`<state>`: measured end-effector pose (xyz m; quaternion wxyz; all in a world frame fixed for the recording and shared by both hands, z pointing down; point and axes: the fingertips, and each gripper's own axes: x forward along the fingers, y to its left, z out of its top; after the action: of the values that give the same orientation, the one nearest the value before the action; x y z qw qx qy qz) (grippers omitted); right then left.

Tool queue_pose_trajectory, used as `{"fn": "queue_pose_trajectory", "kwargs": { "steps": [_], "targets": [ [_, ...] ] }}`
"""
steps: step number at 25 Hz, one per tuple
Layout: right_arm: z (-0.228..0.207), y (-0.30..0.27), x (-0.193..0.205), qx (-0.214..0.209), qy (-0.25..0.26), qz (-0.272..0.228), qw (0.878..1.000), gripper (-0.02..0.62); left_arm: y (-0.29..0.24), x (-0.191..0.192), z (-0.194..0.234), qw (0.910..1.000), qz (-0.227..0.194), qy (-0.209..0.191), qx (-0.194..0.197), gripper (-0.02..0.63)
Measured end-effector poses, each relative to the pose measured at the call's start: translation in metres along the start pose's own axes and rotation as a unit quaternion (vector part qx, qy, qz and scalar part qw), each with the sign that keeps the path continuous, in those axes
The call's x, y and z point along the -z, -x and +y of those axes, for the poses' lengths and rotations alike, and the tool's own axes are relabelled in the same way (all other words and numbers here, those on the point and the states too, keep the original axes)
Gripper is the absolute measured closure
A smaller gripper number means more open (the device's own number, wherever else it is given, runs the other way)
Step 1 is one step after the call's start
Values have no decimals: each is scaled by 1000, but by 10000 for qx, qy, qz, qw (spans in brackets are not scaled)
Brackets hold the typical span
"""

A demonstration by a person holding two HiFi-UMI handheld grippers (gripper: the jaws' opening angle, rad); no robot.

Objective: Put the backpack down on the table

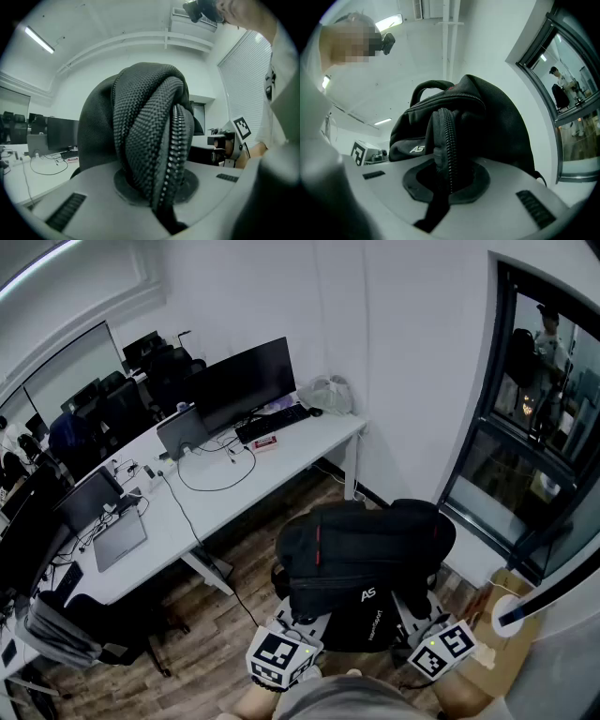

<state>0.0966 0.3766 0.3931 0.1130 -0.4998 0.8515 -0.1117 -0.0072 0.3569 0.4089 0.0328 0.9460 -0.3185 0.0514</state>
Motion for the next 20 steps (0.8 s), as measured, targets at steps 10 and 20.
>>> {"fn": "queue_pose_trajectory", "kwargs": {
  "steps": [10,20],
  "targets": [
    [-20,26,-12,-134,-59,-73,9999,568,-17,-5,-30,9999,-14,-64,-86,590],
    [-43,37,-22,-169,-105,-93,9998,568,-41,-6,-45,9999,-24,-75,-92,589]
  ]
}}
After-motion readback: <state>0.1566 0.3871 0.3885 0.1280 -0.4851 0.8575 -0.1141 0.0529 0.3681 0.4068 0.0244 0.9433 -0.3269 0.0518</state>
